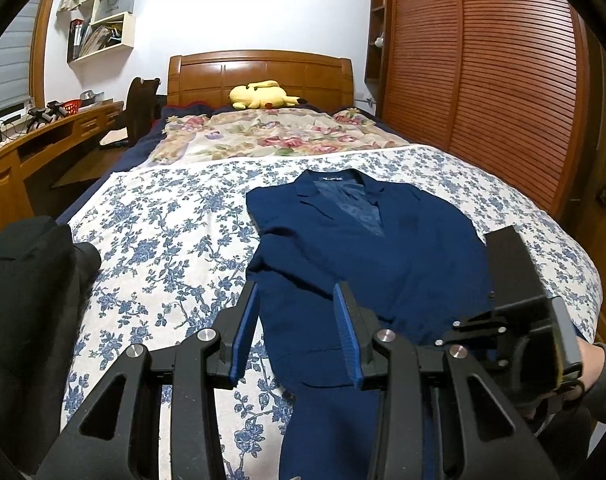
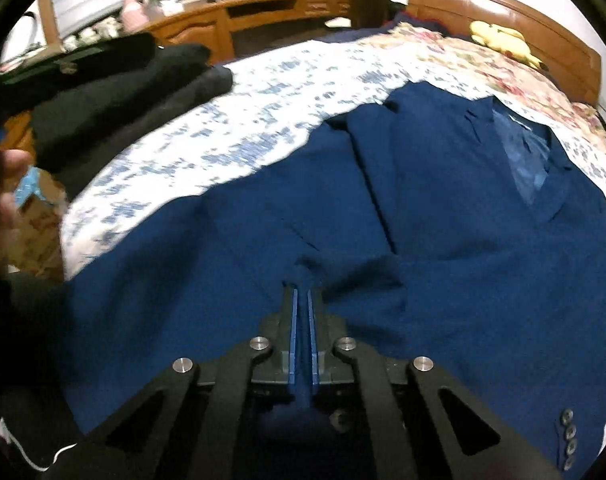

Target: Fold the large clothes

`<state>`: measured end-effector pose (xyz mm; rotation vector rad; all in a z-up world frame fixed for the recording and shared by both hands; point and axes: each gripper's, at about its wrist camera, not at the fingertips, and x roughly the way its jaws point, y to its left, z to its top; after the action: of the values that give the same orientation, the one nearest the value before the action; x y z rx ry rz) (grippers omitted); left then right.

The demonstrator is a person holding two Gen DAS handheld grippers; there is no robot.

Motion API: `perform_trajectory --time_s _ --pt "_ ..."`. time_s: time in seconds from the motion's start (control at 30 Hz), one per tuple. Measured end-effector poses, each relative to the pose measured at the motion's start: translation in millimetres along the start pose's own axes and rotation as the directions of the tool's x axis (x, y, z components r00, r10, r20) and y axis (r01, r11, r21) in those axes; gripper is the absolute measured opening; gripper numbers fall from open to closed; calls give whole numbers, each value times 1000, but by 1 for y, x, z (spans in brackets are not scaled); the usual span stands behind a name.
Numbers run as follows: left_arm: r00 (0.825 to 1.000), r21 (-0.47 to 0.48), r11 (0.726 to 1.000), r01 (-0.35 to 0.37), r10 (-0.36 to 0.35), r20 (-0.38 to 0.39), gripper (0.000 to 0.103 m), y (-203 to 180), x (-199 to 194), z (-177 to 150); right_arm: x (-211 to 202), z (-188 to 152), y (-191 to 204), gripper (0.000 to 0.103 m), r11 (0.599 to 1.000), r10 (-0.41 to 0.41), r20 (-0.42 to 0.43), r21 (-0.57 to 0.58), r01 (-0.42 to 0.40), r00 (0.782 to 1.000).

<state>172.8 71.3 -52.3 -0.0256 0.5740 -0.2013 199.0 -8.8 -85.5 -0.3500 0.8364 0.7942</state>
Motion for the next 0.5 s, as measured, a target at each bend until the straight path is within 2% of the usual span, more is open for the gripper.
perform_trajectory --time_s 0.1,0.27,0.33,0.43,0.5 --pt "1000 1 1000 1 -1 1 39 0 0 0 -12 -4 -2 4 999 52 29 6 -52 998" --pt "1000 6 1000 3 -3 -5 39 -1 -1 -1 -21 -17 -7 4 998 50 39 27 -51 998" --pt "1000 8 1000 6 -6 -7 39 -2 -1 -2 -23 -19 -9 8 998 46 46 47 -48 998" --pt "1000 9 1000 12 -11 -16 39 -4 -2 -5 -36 -23 -9 20 996 53 63 66 -57 997" --pt "1000 3 1000 22 -22 -14 39 -5 -5 -7 -49 -29 -11 37 997 31 78 72 -36 997"
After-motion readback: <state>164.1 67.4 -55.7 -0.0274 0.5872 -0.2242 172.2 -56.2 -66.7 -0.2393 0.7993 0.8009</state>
